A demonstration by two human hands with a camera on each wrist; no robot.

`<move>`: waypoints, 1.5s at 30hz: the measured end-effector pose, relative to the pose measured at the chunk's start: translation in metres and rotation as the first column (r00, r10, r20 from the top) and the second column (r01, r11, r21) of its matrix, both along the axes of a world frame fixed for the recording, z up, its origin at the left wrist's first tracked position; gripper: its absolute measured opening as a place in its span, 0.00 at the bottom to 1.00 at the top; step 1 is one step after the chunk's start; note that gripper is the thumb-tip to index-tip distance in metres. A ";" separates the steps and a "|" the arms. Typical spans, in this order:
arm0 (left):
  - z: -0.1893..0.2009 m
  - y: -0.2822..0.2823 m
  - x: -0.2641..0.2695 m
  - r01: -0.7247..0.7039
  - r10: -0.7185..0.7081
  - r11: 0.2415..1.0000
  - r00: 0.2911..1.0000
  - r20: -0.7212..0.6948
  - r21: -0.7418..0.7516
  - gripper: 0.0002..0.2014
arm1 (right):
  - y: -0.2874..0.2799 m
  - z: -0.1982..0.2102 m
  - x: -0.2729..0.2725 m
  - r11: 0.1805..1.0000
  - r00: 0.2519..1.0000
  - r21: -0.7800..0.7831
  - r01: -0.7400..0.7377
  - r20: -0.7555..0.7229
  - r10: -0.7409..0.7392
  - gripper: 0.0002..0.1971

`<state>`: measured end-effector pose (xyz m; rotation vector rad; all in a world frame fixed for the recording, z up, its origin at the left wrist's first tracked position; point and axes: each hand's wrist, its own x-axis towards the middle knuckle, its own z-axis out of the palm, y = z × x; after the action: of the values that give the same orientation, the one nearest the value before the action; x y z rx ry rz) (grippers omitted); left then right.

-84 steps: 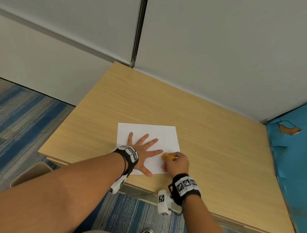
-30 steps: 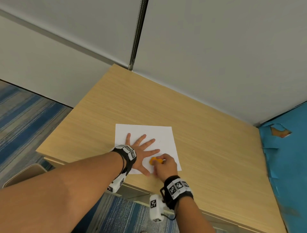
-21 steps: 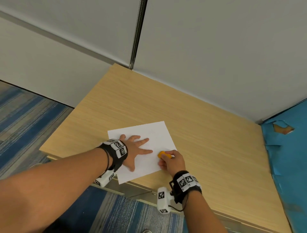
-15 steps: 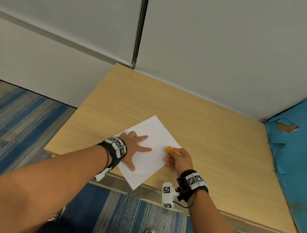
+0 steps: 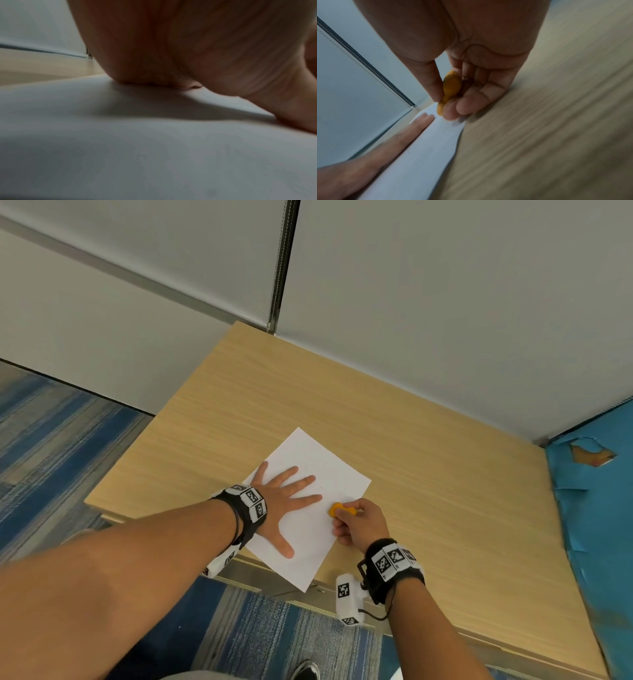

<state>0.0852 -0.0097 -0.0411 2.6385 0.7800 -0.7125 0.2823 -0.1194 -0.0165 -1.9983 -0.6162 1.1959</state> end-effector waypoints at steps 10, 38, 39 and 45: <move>-0.004 0.001 0.004 -0.033 0.032 0.999 0.999 -0.010 -0.021 0.70 | -0.025 -0.004 -0.044 0.963 0.927 -0.050 -0.266 0.259 0.270 0.11; -0.008 -0.001 0.004 -0.055 0.056 0.998 0.998 0.010 -0.021 0.70 | -0.015 0.000 -0.043 0.973 0.909 -0.122 -0.195 0.350 0.226 0.11; -0.009 -0.001 0.005 -0.055 0.055 0.998 0.998 0.009 -0.014 0.70 | -0.022 -0.003 -0.056 0.952 0.895 -0.139 -0.272 0.328 0.303 0.11; -0.008 0.000 0.003 -0.063 0.064 0.997 0.998 0.023 -0.037 0.70 | -0.005 0.008 -0.016 0.996 0.940 -0.093 -0.001 0.339 0.032 0.11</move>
<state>0.0884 -0.0102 -0.0493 2.5735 0.8318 -0.6697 0.2660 -0.1245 -0.0084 -2.3058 -0.7600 0.9050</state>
